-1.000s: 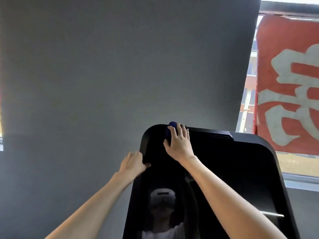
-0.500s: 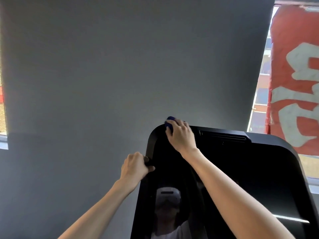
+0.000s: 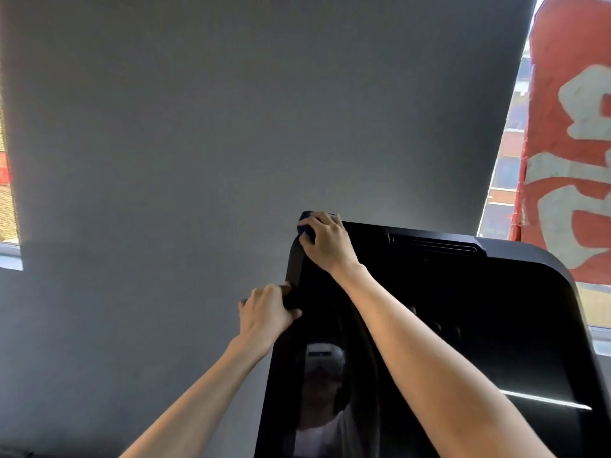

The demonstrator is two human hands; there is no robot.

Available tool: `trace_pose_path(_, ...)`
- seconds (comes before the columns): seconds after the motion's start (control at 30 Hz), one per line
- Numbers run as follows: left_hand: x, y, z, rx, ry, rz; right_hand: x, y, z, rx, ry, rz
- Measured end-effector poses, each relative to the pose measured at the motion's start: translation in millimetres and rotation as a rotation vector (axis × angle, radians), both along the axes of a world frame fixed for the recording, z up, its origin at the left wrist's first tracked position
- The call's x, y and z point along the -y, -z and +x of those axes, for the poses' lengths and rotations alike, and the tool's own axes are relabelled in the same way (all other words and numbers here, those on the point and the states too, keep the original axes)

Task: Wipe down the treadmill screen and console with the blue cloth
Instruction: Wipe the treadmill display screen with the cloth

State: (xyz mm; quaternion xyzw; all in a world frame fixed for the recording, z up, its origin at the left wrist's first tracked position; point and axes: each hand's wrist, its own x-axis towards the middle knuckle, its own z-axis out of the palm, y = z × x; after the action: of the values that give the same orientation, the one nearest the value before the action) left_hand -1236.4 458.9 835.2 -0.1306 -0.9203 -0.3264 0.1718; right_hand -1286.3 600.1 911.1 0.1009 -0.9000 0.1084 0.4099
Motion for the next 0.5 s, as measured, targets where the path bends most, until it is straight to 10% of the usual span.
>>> trace_pose_path(0.2,2,0,7,0.173,-0.109,-0.02,-13,16,14,0.116,-0.282,0.609)
trace_pose_path(0.37,-5,-6,11,0.187,-0.114,-0.087,-1,10,-3,-0.044,-0.088,0.192)
trace_pose_path(0.5,-5,-10,14,0.221,-0.138,-0.102,-5,47,17,-0.017,-0.372,0.52)
